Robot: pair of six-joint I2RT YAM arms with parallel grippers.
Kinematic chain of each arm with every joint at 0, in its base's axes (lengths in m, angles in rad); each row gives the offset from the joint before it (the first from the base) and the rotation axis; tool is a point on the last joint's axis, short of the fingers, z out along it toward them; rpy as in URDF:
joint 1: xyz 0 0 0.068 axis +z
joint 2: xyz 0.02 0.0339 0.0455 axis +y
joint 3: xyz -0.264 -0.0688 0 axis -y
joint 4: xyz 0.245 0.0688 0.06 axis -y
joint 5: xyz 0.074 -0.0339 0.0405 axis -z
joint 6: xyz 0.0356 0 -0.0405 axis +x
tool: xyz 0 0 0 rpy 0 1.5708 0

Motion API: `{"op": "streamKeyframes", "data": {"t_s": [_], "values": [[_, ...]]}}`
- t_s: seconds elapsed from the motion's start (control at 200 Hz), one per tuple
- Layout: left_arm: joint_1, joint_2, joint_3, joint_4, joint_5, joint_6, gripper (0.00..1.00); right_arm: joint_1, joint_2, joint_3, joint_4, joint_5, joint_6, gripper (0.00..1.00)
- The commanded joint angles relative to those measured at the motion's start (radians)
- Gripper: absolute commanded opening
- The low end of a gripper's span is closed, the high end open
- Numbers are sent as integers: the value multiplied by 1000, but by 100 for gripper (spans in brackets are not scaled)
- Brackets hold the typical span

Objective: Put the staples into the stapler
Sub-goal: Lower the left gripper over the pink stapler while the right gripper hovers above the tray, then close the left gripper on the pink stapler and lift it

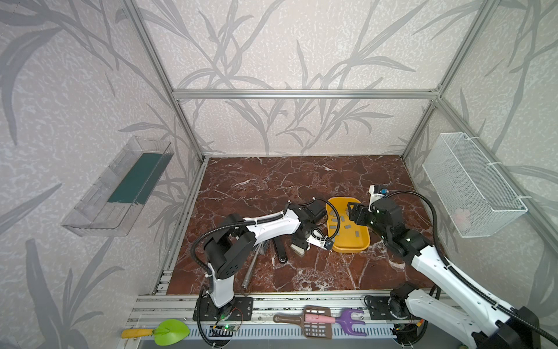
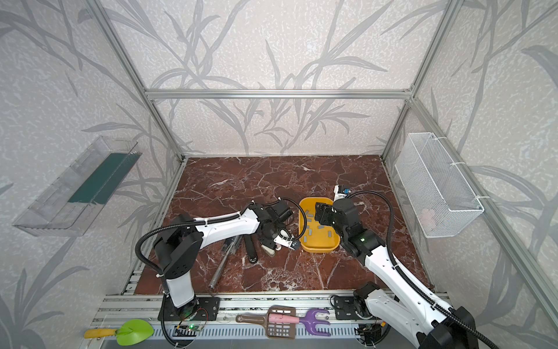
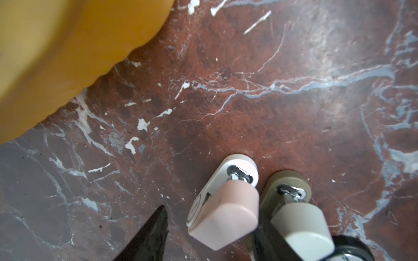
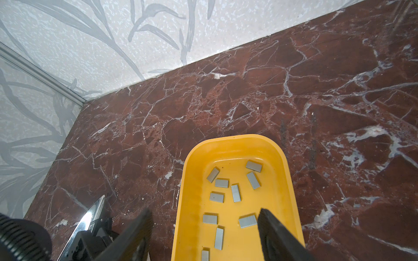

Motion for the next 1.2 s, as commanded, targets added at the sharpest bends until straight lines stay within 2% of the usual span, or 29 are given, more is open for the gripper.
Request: {"op": "streamKeyframes", "data": {"t_s": [0.0, 0.195, 0.47, 0.94, 1.02, 1.085, 1.195], "values": [[-6, 16, 33, -59, -4, 13, 58, -1, -14, 21, 7, -2, -5, 74], [-9, 34, 47, -82, 12, 14, 51, -2, -16, 22, 7, -4, -3, 74], [-17, 57, 66, -108, 6, 13, 49, -1, -20, 23, 4, -4, -3, 74], [-18, 78, 98, -148, 30, 7, 29, 0, -23, 21, 4, -5, -2, 74], [-19, 79, 105, -160, 38, 7, 17, -1, -22, 23, 3, -6, -1, 74], [-18, 78, 117, -173, 41, 2, 0, -1, -23, 20, 4, -4, -3, 74], [-1, 59, 171, -226, 75, -9, 0, 0, -25, 20, 2, 9, -3, 75]]}}
